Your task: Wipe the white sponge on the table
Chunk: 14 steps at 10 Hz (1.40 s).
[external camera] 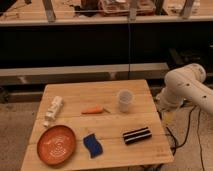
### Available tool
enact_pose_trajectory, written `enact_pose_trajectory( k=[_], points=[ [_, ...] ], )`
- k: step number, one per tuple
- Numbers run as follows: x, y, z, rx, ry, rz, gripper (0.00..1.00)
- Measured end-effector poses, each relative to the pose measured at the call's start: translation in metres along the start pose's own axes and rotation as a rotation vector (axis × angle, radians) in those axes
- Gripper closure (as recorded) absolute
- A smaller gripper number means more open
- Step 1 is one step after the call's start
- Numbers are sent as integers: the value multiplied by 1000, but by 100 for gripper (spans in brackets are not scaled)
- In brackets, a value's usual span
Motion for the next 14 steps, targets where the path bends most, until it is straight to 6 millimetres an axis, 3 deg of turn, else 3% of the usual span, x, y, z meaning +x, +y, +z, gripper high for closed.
enact_pose_trajectory(
  k=[3,6,10,11,14],
  points=[
    [-4,2,0,1,0,-9,20],
    [-46,7,-2,1,-7,-83,20],
    [-67,13,1,4,-12,-121,20],
    [-85,17,2,2,-23,-142,20],
    [-115,24,1,-2,-37,-209,20]
  ],
)
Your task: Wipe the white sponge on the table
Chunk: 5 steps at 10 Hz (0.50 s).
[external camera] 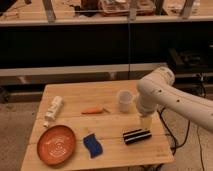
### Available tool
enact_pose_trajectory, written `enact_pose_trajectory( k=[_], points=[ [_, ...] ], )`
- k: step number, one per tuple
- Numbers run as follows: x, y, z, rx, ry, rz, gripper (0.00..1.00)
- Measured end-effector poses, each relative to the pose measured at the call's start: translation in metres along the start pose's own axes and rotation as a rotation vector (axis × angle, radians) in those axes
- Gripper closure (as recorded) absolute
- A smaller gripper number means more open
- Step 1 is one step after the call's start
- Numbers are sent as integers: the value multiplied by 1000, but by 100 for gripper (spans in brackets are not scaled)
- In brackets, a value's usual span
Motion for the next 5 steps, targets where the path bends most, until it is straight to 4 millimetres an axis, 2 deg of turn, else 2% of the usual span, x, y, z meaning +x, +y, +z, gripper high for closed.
enact_pose_trajectory(
  k=[2,4,5],
  points=[
    [-7,0,1,5,3,-29,20],
    [-29,0,7,0,-12,-38,20],
    [-32,1,8,-2,-16,-42,20]
  ],
)
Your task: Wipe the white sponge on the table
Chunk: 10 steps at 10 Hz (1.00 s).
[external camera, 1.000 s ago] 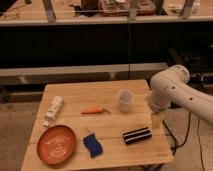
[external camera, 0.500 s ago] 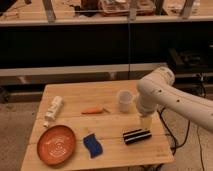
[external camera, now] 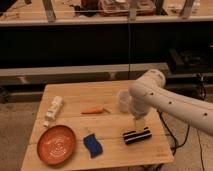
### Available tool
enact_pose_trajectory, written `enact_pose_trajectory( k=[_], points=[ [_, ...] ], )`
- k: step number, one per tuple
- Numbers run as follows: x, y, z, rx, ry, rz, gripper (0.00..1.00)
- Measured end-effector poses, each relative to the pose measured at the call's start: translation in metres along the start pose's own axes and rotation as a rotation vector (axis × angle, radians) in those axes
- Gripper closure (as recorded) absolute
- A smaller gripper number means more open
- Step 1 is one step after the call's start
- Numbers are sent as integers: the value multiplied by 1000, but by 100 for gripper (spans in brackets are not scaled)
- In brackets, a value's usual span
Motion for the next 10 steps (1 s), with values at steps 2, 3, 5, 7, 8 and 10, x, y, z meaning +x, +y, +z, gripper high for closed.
enact_pose_trajectory(
  k=[2,3,5,7,8,10],
  points=[
    [-6,-1,3,2,-10,-13,20],
    [-10,0,6,-1,-17,-17,20],
    [-24,-1,11,-3,-34,-12,20],
    [-35,-2,16,-7,-47,-18,20],
    [-38,-1,20,-7,-55,-17,20],
    [-45,-2,26,-8,-66,-24,20]
  ],
)
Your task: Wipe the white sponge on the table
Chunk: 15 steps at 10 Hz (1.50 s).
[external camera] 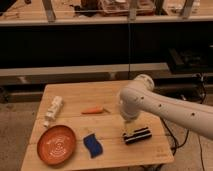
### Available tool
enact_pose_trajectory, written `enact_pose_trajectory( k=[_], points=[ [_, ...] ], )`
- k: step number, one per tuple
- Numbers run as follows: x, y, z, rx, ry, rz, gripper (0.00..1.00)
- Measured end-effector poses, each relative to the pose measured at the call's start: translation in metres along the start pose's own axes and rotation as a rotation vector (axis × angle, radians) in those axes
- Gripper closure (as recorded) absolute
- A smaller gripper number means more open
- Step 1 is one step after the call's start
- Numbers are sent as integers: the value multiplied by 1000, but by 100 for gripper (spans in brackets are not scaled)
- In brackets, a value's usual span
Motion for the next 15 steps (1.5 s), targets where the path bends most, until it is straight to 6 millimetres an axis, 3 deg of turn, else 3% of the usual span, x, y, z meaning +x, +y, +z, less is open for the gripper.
enact_pose_trajectory(
  k=[9,15],
  points=[
    [-46,3,35,-11,-58,-11,20],
    [-59,2,54,9,-77,-7,20]
  ],
)
